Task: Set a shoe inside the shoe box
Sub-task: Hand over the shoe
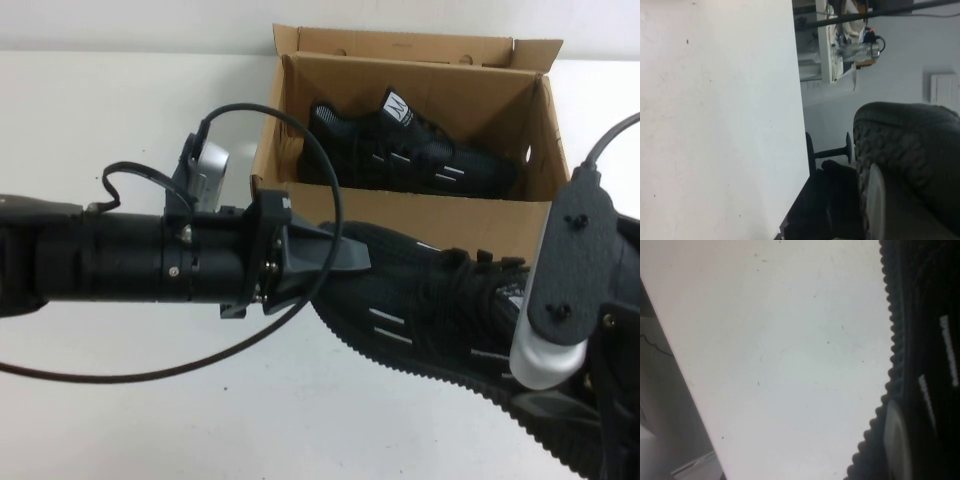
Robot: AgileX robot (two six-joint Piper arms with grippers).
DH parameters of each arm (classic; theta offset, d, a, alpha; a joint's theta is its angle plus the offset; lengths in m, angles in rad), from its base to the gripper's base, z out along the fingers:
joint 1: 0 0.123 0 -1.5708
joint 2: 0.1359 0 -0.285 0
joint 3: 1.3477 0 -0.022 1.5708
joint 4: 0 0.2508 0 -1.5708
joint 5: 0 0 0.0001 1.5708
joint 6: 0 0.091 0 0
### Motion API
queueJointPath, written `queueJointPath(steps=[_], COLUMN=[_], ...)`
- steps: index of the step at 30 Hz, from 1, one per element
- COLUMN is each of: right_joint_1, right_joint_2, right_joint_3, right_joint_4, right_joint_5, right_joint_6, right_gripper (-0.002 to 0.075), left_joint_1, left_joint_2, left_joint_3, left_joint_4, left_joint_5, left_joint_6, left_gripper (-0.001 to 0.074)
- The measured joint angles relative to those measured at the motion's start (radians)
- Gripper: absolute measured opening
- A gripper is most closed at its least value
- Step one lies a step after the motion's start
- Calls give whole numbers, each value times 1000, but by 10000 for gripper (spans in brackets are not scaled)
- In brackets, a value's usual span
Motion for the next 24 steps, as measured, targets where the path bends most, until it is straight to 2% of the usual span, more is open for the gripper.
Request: queueJointPath(steps=[9, 12, 14, 15, 19, 21, 24], right_joint_1=[0, 0, 0, 0, 0, 0, 0], right_joint_2=[0, 0, 0, 0, 0, 0, 0], right_joint_3=[-2, -2, -4, -12, -77, -116, -178], right_joint_4=[12, 8, -1, -11, -41, -39, -28], right_joint_5=[0, -2, -6, -12, -54, -91, -158], right_joint_6=[22, 60, 86, 108, 176, 182, 188], right_gripper=[-7, 27, 107, 179, 538, 622, 663], left_joint_1=[-2, -2, -2, -2, -2, -2, -2], left_joint_2=[8, 9, 11, 11, 11, 11, 11], left_joint_3=[-16, -16, -16, -16, -16, -16, -16], left_joint_4=[8, 8, 8, 8, 15, 24, 44], left_joint_5=[0, 0, 0, 2, 5, 5, 10], left_joint_6=[13, 13, 13, 13, 13, 13, 15], left_gripper=[134, 134, 132, 129, 126, 124, 124])
